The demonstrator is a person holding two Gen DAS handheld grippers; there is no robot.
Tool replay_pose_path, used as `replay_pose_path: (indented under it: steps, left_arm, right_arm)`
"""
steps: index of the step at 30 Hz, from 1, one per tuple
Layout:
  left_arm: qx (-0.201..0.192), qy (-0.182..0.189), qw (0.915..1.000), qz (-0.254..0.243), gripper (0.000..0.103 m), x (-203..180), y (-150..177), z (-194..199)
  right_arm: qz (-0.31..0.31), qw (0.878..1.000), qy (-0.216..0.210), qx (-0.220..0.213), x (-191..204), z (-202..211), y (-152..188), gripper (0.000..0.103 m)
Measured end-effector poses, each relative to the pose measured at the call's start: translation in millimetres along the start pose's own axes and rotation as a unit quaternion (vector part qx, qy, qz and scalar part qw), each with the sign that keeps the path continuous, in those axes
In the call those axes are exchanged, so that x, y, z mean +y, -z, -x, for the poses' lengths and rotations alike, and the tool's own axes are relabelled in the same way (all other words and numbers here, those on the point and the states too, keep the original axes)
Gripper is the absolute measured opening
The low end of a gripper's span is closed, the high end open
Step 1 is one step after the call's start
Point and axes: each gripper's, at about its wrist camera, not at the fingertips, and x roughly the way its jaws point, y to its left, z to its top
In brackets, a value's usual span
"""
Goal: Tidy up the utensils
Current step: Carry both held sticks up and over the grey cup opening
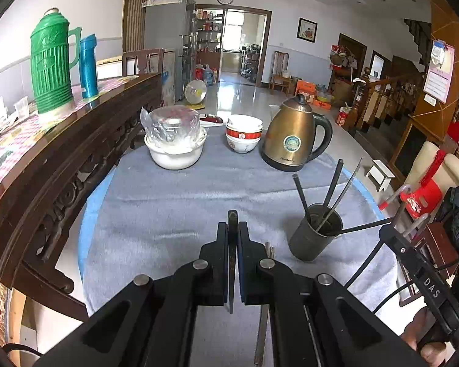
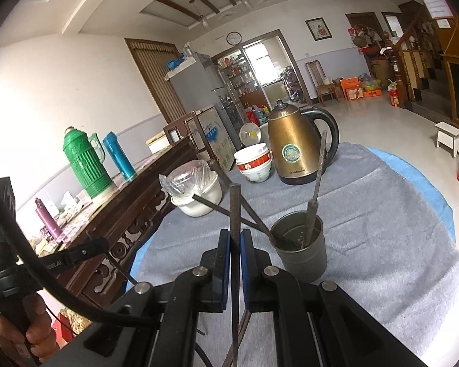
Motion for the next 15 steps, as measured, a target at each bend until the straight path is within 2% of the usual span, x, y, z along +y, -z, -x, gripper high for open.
replay_pose_path:
  steps: [15]
  left_arm:
    - [-0.022, 0.012, 0.9995, -0.021, 0.005, -16.6, -14.2, 15.9]
  right_arm:
    - [-0.018, 0.999, -0.008, -0.029, -10.4, 20.6, -23.0, 0.007]
